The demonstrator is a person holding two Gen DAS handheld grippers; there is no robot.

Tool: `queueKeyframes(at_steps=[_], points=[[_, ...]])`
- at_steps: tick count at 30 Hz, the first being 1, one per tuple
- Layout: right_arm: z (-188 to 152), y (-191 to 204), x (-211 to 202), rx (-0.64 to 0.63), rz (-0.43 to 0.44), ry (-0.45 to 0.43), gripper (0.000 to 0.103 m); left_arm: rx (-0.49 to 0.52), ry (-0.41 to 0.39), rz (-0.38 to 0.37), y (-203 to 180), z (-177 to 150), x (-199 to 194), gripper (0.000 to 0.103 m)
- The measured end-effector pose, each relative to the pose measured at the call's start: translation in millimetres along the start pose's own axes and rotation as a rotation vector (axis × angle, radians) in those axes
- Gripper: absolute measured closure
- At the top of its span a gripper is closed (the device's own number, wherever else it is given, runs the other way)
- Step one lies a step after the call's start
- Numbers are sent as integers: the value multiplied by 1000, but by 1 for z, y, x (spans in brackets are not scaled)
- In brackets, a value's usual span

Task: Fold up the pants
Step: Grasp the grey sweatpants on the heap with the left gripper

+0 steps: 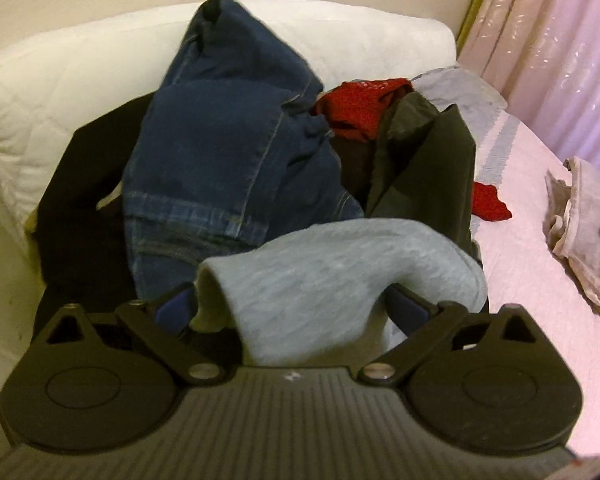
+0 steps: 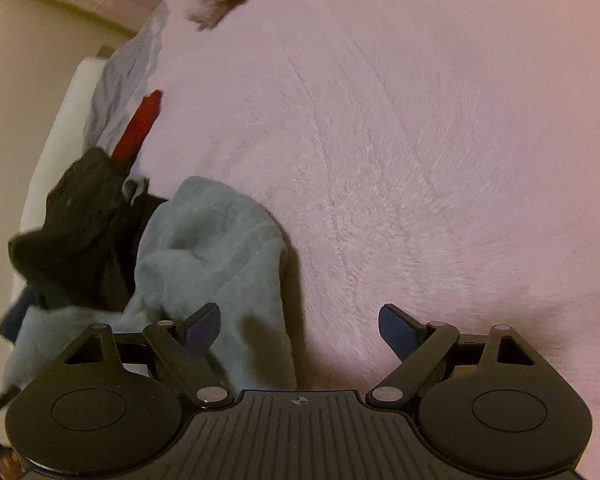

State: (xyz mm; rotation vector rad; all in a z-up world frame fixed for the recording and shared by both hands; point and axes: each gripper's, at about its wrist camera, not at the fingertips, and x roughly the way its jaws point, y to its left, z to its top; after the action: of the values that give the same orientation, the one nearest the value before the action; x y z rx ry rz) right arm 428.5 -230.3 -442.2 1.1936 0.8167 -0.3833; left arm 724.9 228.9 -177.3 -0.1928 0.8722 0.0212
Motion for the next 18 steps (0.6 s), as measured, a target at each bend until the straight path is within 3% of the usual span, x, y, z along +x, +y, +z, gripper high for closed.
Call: queueKeyframes(at_steps=[2, 4, 6, 7, 8, 9, 11, 13, 18], points=[[-1, 0, 16, 43, 28, 2, 19, 6, -16, -11, -6, 5, 2, 8], [-2, 3, 28, 59, 53, 18, 26, -4, -36, -25, -8, 7, 2, 8], [-6, 7, 34, 77, 108, 37, 65, -9, -36, -23, -10, 9, 3, 15], [-6, 9, 33, 78, 102, 36, 70, -13, -39, -31, -10, 10, 3, 18], [-7, 12, 29, 60, 96, 24, 90, -11, -41, -35, -11, 10, 2, 25], [-7, 17, 22, 36, 102, 20, 96, -8, -44, -30, -12, 10, 0, 32], [-9, 27, -6, -1, 129, -12, 97, -10, -40, -47, -13, 9, -5, 52], [-10, 40, -39, -41, 164, -46, 98, -26, -35, -74, -11, 6, -10, 66], [6, 50, -151, -122, 198, -206, 98, -38, -8, -108, -24, -11, -27, 75]])
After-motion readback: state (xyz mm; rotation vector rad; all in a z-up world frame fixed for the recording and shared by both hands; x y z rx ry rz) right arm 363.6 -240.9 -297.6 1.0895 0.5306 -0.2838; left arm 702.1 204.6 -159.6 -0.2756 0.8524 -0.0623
